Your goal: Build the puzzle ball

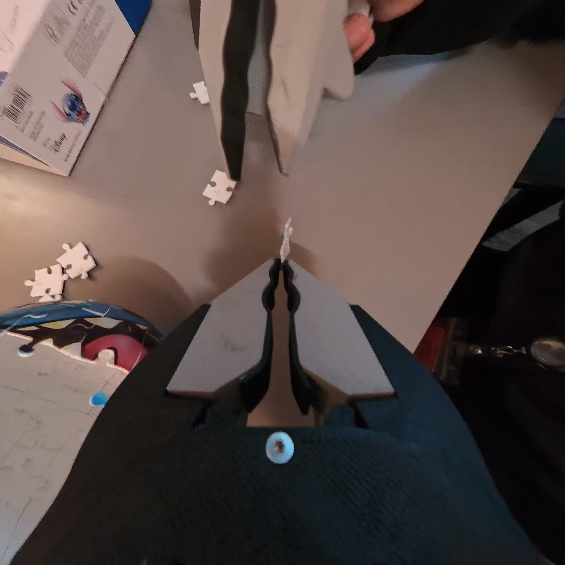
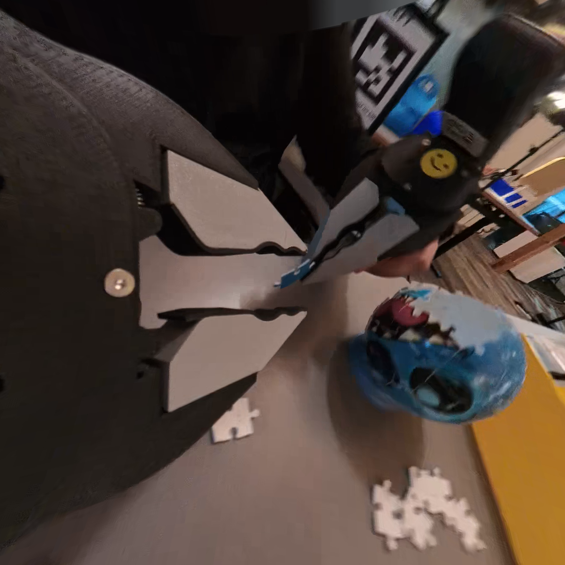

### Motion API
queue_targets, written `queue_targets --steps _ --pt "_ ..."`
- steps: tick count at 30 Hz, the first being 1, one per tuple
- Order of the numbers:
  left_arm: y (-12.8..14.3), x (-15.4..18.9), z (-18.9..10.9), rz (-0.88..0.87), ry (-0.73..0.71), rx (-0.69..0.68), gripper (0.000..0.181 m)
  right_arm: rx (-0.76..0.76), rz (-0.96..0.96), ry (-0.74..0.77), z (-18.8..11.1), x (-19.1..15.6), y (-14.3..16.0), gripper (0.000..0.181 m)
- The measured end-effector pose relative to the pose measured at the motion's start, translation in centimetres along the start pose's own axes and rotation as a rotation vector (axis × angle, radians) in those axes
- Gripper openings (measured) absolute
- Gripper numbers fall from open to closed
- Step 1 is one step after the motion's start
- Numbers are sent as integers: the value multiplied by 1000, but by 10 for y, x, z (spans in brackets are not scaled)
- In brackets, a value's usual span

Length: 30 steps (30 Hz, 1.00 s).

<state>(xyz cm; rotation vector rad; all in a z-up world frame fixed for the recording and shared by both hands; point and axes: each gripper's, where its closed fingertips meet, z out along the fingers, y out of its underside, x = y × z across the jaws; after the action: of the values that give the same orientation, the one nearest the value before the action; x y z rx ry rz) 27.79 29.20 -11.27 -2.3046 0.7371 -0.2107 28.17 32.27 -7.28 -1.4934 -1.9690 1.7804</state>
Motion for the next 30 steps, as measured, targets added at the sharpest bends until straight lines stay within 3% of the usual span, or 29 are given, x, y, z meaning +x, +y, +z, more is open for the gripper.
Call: queue_targets --steps 3,8,10,16,19,22,24,30 --pt "3 2 -3 16 7 -40 0 -70 -154 71 17 -12 3 29" --pt "1 10 -12 32 29 -40 1 -153 -241 89 35 -20 16 24" --pt "0 7 -18 30 15 -36 1 -145 -270 75 38 -25 18 3" --pt "-17 -1 -44 -68 8 186 2 87 -166 -7 32 -28 -7 0" --pt "-9 -8 -55 -110 -73 254 0 221 -110 -65 26 -31 -22 0" --pt "-7 9 -53 -142 -24 331 16 352 -98 -118 19 -40 -39 0" --pt "-8 9 -49 -163 -56 356 22 392 -119 -123 21 -44 -44 0" --pt "-25 11 -62 -148 -84 532 5 395 -211 -93 33 -57 -43 0"
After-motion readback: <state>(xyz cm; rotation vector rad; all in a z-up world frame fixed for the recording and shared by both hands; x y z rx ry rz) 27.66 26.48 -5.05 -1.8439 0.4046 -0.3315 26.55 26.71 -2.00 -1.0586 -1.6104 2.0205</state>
